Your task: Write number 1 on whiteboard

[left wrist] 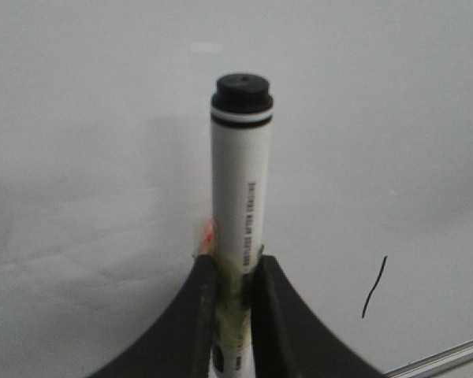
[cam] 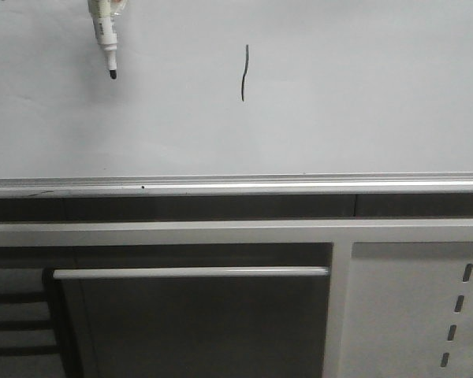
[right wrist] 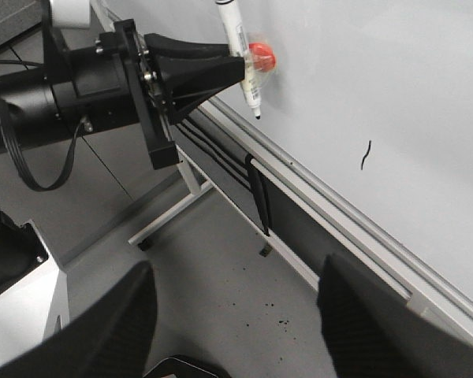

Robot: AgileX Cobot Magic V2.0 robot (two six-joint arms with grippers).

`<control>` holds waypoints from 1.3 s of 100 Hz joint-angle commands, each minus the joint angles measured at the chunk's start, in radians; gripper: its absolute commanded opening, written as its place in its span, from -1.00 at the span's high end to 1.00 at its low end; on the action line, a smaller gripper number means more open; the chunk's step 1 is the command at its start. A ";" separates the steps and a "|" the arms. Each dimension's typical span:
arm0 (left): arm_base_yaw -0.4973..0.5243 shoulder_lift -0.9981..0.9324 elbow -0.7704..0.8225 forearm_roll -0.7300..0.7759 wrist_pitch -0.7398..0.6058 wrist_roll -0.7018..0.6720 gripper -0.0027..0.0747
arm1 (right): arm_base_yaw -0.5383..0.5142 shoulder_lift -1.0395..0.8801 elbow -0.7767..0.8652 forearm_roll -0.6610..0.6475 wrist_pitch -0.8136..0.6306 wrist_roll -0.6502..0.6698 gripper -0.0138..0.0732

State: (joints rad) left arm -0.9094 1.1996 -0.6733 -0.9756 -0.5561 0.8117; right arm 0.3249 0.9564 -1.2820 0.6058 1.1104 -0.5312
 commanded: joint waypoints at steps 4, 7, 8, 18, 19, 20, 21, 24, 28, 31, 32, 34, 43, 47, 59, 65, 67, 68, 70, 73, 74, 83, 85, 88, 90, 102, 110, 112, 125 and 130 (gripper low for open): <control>0.040 -0.014 -0.059 0.078 0.009 -0.019 0.98 | -0.009 -0.009 -0.029 0.025 -0.051 0.002 -0.25; 0.051 -0.014 -0.063 0.078 0.011 -0.019 0.98 | -0.009 -0.009 -0.029 0.025 -0.051 0.002 -0.25; 0.057 -0.014 -0.065 0.078 0.011 -0.019 0.98 | -0.009 -0.009 -0.029 0.025 -0.051 0.002 -0.25; 0.104 -0.014 -0.076 0.078 0.062 -0.021 0.98 | -0.009 -0.009 -0.029 0.025 -0.051 0.002 -0.25; 0.111 -0.014 -0.076 0.080 0.072 -0.021 0.98 | -0.009 -0.009 -0.029 0.025 -0.051 0.002 -0.25; 0.114 -0.014 -0.079 0.080 0.076 -0.021 0.98 | -0.009 -0.009 -0.029 0.025 -0.051 0.002 -0.25; 0.117 -0.014 -0.079 0.080 0.080 -0.021 0.98 | -0.009 -0.009 -0.029 0.025 -0.051 0.002 -0.25; 0.129 -0.014 -0.080 0.080 0.092 -0.021 0.98 | -0.009 -0.009 -0.029 0.025 -0.051 0.002 -0.25; 0.137 -0.014 -0.081 0.082 0.095 -0.021 0.98 | -0.009 -0.009 -0.029 0.025 -0.053 0.002 -0.25; 0.146 -0.014 -0.081 0.092 0.095 -0.021 0.98 | -0.009 -0.009 -0.029 0.025 -0.053 0.002 -0.25; 0.146 -0.014 -0.081 0.094 0.095 -0.021 0.98 | -0.009 -0.009 -0.029 0.025 -0.054 0.002 -0.25; 0.151 -0.014 -0.081 0.101 0.095 -0.021 0.98 | -0.009 -0.009 -0.029 0.025 -0.055 0.002 -0.25; 0.160 -0.014 -0.083 0.114 0.097 -0.021 0.98 | -0.009 -0.009 -0.029 0.025 -0.059 0.002 -0.25; 0.160 -0.014 -0.084 0.115 0.097 -0.021 0.98 | -0.009 -0.009 -0.029 0.025 -0.059 0.002 -0.25; 0.160 -0.014 -0.084 0.129 0.093 -0.021 0.98 | -0.009 -0.009 -0.029 0.025 -0.059 0.002 -0.25; 0.164 -0.014 -0.084 0.130 0.084 -0.021 0.98 | -0.009 -0.009 -0.029 0.025 -0.059 0.002 -0.25; 0.164 -0.014 -0.084 0.130 0.077 -0.021 0.98 | -0.009 -0.009 -0.029 0.025 -0.059 0.002 -0.25; 0.166 -0.014 -0.084 0.130 0.075 -0.021 0.98 | -0.009 -0.009 -0.029 0.025 -0.059 0.002 -0.25; 0.169 -0.014 -0.084 0.130 0.068 -0.021 0.98 | -0.009 -0.009 -0.029 0.025 -0.059 0.002 -0.25; 0.171 -0.014 -0.084 0.130 0.064 -0.021 0.98 | -0.009 -0.009 -0.029 0.025 -0.059 0.002 -0.25; 0.173 -0.014 -0.084 0.130 0.063 -0.021 0.98 | -0.009 -0.009 -0.029 0.025 -0.057 0.002 -0.25; 0.180 -0.014 -0.084 0.130 0.059 -0.021 0.98 | -0.009 -0.009 -0.029 0.025 -0.056 0.002 -0.25; 0.180 -0.014 -0.084 0.130 0.059 -0.021 0.98 | -0.009 -0.009 -0.029 0.025 -0.056 0.002 -0.25; 0.180 -0.014 -0.084 0.130 0.059 -0.021 0.98 | -0.009 -0.009 -0.029 0.025 -0.056 0.002 -0.25; 0.180 -0.014 -0.084 0.130 0.059 -0.021 0.98 | -0.009 -0.009 -0.029 0.025 -0.056 0.002 -0.25; 0.180 -0.014 -0.084 0.130 0.059 -0.021 0.98 | -0.009 -0.009 -0.029 0.025 -0.056 0.002 -0.25; 0.180 -0.014 -0.084 0.130 0.059 -0.021 0.98 | -0.009 -0.009 -0.029 0.025 -0.056 0.002 -0.25; 0.180 -0.014 -0.084 0.130 0.059 -0.021 0.98 | -0.009 -0.009 -0.029 0.025 -0.056 0.002 -0.25; 0.180 -0.014 -0.084 0.130 0.061 -0.021 0.98 | -0.009 -0.009 -0.029 0.025 -0.056 0.002 -0.25; 0.180 -0.014 -0.084 0.130 0.063 -0.021 0.98 | -0.009 -0.009 -0.029 0.025 -0.056 0.002 -0.25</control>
State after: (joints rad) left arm -0.7410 1.2019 -0.7190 -0.8613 -0.3951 0.8018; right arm 0.3249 0.9564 -1.2820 0.6032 1.1086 -0.5312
